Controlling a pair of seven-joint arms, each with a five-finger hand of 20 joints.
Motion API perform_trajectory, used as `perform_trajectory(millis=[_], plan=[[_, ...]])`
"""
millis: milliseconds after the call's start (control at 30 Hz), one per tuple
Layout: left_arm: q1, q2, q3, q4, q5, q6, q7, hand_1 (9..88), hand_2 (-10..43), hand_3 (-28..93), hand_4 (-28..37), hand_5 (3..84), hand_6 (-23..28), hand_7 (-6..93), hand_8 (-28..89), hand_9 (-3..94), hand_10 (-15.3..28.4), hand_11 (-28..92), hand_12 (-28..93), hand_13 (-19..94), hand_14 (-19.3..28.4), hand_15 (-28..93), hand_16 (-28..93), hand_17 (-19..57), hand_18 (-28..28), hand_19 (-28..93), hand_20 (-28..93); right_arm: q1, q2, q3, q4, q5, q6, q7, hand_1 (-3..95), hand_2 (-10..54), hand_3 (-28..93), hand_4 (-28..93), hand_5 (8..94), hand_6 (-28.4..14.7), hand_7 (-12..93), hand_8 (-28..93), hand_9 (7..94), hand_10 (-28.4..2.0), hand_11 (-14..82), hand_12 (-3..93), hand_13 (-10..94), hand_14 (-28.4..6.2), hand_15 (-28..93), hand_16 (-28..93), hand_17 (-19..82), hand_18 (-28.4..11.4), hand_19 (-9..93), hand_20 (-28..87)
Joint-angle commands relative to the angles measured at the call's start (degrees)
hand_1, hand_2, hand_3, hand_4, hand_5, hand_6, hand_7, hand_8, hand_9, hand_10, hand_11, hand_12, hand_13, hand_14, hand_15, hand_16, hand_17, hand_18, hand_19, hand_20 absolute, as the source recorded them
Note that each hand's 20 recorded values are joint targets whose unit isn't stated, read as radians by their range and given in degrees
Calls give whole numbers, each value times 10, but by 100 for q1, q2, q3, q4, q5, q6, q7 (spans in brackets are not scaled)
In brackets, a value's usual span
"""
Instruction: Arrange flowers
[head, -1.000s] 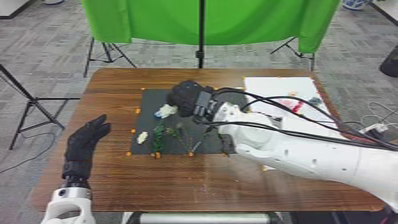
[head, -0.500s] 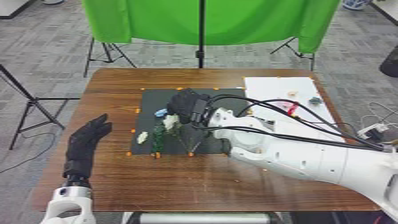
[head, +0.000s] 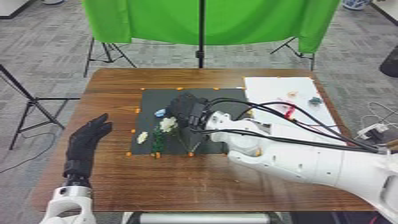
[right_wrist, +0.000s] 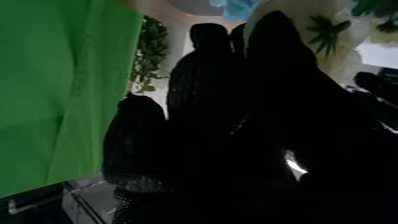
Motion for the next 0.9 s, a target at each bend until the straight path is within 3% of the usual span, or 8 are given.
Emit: perform_trajectory(millis=[33,333,667,800,900], plan=[[-11,-9,4,52,11,-73,-91,182,76,646,-283,450,50,91,-54,438,131,174,149,308,167,219,28,8,143,89,197,-31,17,63,-14,-160,-174,75,553,-95,641,-223,641,49,202,-6,683,-96,125,180,884,-4,571,331,621,-91,932,533],[14,-17,6,40,14,-61,-89,185,71,648,-283,450,50,92,-54,437,130,173,149,308,166,219,28,8,143,89,197,24,246,106,-173,-161,-309,173,529,-95,686,-221,603,57,194,-112,672,-99,127,174,883,-4,571,326,618,-90,932,526],[40,-34,19,21,9,-9,-61,183,72,645,-283,450,49,92,-54,438,130,174,149,308,167,220,27,8,143,89,197,166,622,92,-683,-107,-625,283,515,-95,695,-223,560,55,185,-120,663,-107,122,173,880,-6,565,324,615,-88,932,518],[48,-60,30,11,24,-7,-43,183,71,647,-283,449,49,91,-54,437,130,174,149,308,167,220,28,8,143,88,197,-4,1050,685,-1251,-16,-949,461,513,-95,694,-227,545,56,182,-117,649,-106,117,172,875,-8,552,322,605,-90,932,506],[81,-46,22,-3,7,21,-49,183,71,647,-283,449,49,91,-54,438,130,174,149,308,167,219,27,8,144,88,197,-499,1569,1647,-1847,158,-866,768,510,-95,694,-229,539,52,180,-116,640,-108,114,172,868,-11,543,321,595,-92,932,494]])
